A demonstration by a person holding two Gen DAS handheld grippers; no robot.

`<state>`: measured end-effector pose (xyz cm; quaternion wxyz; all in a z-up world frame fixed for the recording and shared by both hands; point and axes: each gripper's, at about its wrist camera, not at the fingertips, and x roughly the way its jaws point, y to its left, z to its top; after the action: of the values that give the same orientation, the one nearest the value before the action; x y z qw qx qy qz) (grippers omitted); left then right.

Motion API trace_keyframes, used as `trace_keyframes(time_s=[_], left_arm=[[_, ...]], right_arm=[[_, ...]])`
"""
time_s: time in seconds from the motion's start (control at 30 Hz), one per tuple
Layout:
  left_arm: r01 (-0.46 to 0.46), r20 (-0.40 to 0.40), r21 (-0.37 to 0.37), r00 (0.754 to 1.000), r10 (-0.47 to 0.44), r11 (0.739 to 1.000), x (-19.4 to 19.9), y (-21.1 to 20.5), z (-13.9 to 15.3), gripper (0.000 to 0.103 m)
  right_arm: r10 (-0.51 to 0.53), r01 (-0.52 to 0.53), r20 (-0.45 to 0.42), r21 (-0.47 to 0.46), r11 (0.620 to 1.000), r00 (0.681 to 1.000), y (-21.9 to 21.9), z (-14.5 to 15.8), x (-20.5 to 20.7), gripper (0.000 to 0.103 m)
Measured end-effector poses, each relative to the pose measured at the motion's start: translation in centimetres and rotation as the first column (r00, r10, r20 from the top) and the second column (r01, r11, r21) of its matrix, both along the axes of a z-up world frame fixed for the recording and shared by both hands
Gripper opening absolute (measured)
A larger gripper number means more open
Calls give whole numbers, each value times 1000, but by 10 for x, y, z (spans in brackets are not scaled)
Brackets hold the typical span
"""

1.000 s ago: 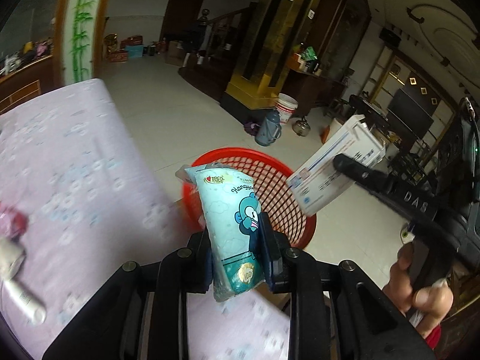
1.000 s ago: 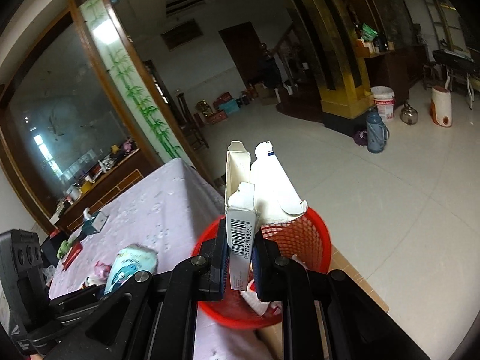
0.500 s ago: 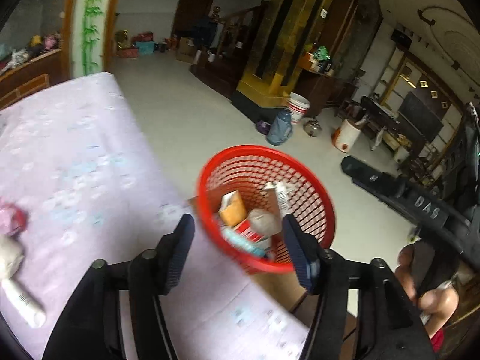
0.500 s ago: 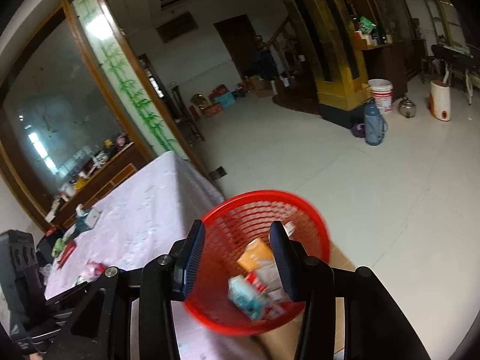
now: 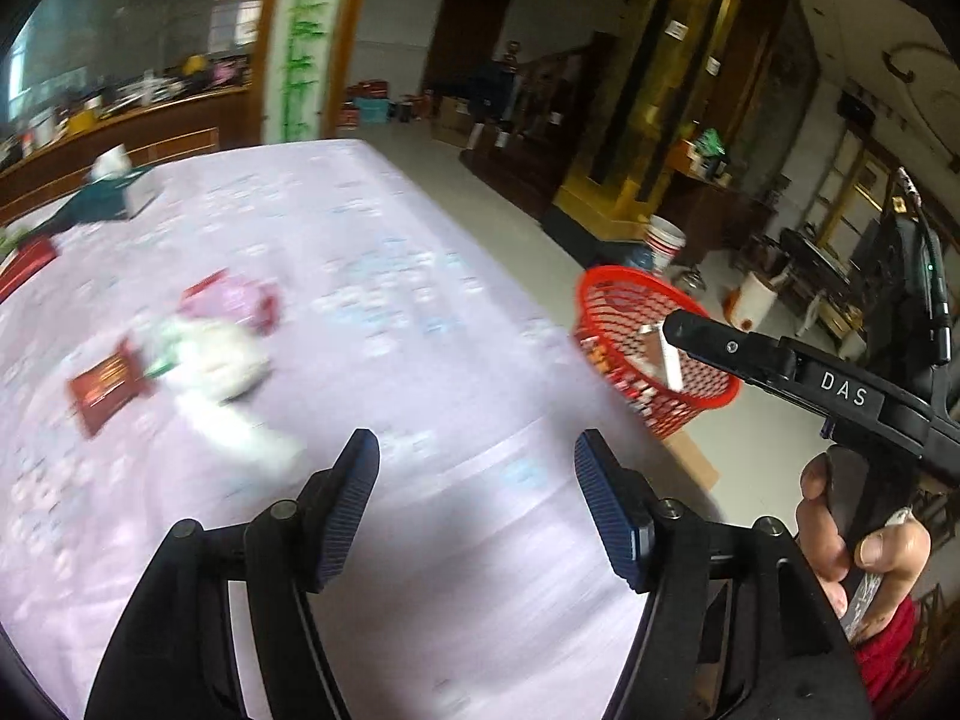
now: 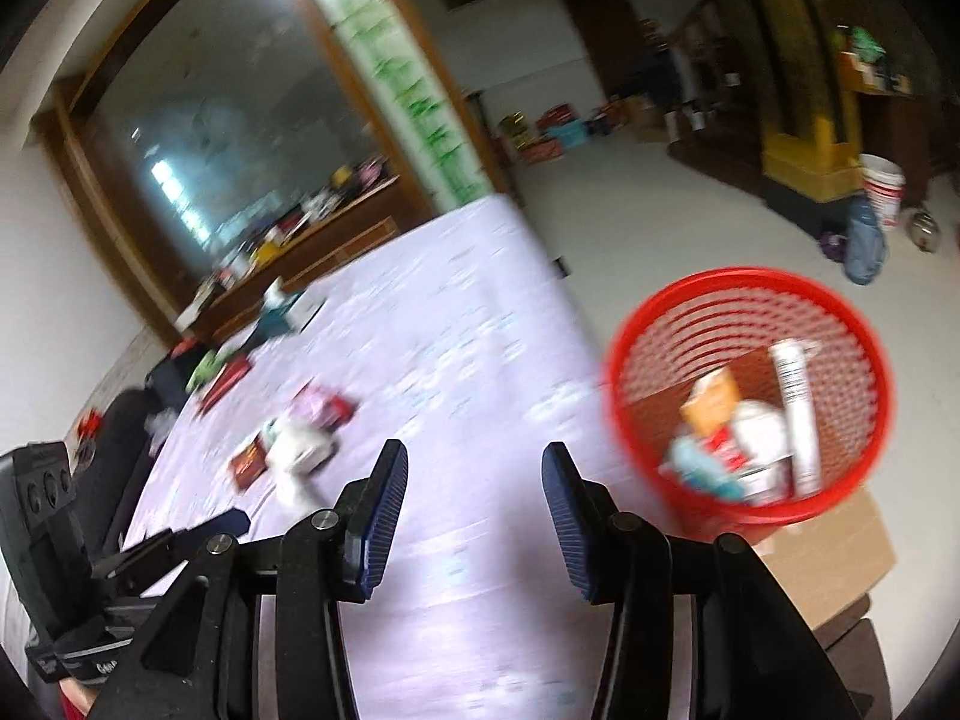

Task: Collect trash
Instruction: 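Return both tools over the table toward the candy wrapper and spray bottle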

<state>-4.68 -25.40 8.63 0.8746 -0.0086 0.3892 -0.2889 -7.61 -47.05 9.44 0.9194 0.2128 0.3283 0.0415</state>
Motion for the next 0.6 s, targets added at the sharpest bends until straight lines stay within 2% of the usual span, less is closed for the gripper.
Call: trace_keyframes(time_s=[0.17, 0.37, 0.6], left_arm=[[-104, 2, -1, 995, 104, 995, -3, 73, 0, 66], [-226, 6, 8, 974, 226, 974, -3, 149, -6, 66], [-290, 26, 39, 957, 289, 956, 19, 198, -5, 66]], right_arm=[[134, -136, -37, -42, 990, 990, 62, -5, 15, 53], [285, -296, -113, -101, 950, 952, 130, -21, 43, 53], [361, -397, -199, -187, 899, 911, 180, -44, 94, 53]])
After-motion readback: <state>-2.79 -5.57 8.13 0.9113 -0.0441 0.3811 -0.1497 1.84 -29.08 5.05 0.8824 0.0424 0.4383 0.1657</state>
